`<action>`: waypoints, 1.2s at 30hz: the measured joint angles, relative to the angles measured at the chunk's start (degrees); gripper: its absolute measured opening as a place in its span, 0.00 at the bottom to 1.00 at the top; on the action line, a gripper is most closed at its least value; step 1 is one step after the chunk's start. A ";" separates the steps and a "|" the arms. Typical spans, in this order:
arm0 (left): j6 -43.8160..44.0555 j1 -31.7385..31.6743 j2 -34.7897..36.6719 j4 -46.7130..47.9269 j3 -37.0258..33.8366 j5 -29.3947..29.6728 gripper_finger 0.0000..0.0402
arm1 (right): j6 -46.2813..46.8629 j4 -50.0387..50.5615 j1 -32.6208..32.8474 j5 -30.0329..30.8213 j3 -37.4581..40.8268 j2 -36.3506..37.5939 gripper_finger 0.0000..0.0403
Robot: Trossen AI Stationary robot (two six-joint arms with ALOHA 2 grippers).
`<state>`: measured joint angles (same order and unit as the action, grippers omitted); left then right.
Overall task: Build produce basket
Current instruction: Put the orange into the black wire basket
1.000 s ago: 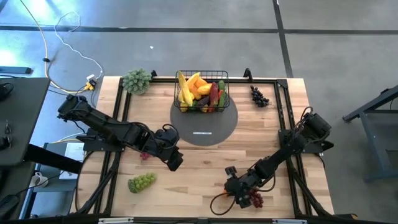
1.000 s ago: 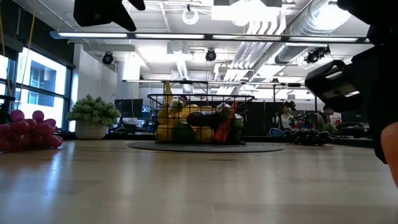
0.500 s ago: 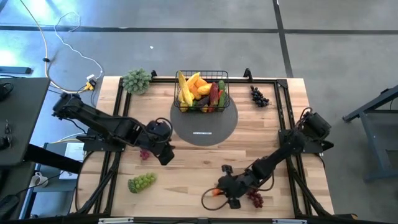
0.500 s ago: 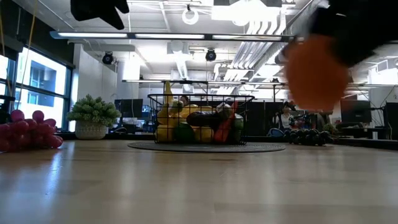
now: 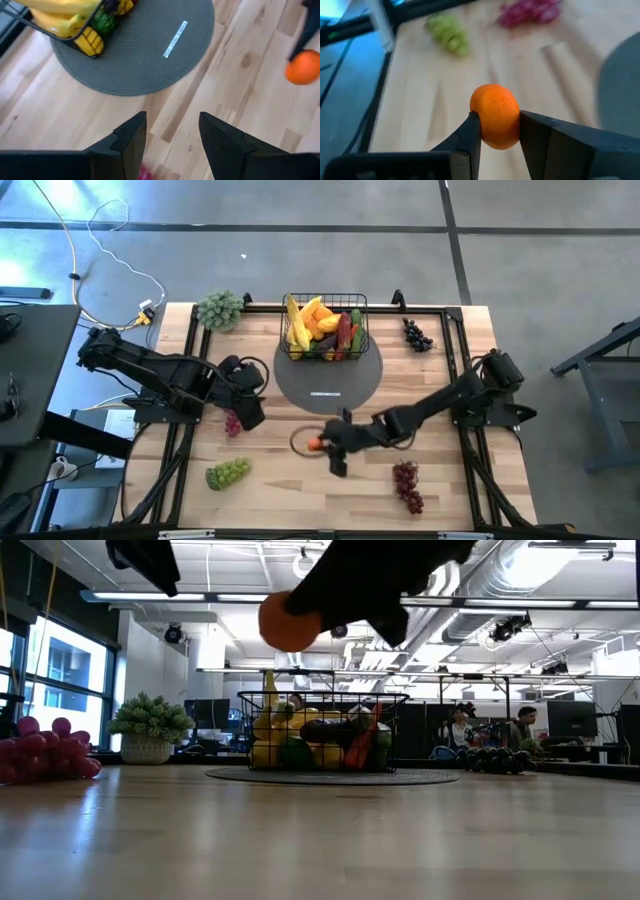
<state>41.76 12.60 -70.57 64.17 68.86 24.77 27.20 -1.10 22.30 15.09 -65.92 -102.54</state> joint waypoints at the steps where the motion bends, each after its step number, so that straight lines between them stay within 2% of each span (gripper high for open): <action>1: 0.00 0.00 0.43 0.59 0.02 0.17 0.42 | -0.03 0.06 -0.93 0.50 -0.36 0.00 0.21; 12: 0.02 0.00 3.15 4.45 -0.02 1.02 0.42 | -1.92 4.17 -12.18 1.44 -7.39 0.00 0.21; 22: 5.08 -0.37 3.13 8.22 0.00 1.34 0.42 | -15.24 17.12 -22.91 1.24 -17.74 0.02 0.21; 36: 13.60 -5.22 3.13 9.50 0.00 -1.36 0.42 | -27.27 21.06 -37.03 -4.85 -18.66 -0.20 0.21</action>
<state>55.35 7.38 -67.44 73.67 68.86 23.41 -0.07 19.96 -14.73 10.24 -84.58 -102.74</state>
